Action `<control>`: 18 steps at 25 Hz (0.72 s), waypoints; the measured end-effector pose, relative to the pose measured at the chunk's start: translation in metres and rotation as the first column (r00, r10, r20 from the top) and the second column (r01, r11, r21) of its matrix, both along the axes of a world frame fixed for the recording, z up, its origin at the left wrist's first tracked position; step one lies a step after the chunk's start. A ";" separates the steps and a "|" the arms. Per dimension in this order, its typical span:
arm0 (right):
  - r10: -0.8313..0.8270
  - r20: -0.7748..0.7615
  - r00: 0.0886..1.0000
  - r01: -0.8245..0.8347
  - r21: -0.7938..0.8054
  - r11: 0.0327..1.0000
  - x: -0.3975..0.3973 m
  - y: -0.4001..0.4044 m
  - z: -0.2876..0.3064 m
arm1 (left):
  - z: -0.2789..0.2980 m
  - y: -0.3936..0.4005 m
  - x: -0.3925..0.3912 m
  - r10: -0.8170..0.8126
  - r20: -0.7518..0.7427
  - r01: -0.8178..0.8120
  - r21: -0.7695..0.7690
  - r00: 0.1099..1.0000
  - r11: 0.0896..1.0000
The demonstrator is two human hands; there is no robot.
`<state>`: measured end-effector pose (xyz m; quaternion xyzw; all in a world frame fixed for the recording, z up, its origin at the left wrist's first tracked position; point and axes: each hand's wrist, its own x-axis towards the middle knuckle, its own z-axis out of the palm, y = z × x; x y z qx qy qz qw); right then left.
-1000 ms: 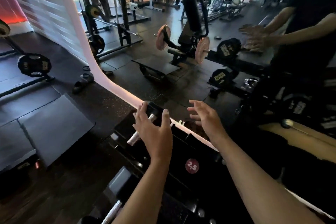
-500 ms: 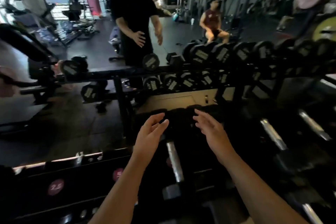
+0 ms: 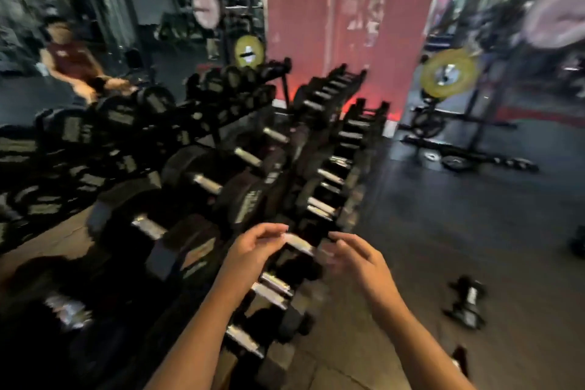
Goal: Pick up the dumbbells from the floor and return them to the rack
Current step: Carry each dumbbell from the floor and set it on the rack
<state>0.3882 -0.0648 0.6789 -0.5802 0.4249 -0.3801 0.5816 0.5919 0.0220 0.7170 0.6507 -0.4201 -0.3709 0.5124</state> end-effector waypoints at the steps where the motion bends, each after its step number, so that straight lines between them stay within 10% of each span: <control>1: -0.087 -0.009 0.996 0.086 -0.025 0.996 -0.037 -0.010 -0.005 | -0.003 -0.024 -0.029 -0.074 -0.006 0.074 0.020 0.997 0.997; 18: -0.555 -0.160 0.817 0.577 0.229 0.784 -0.271 -0.128 -0.120 | -0.131 -0.266 -0.266 -0.475 -0.236 0.521 0.202 0.848 0.830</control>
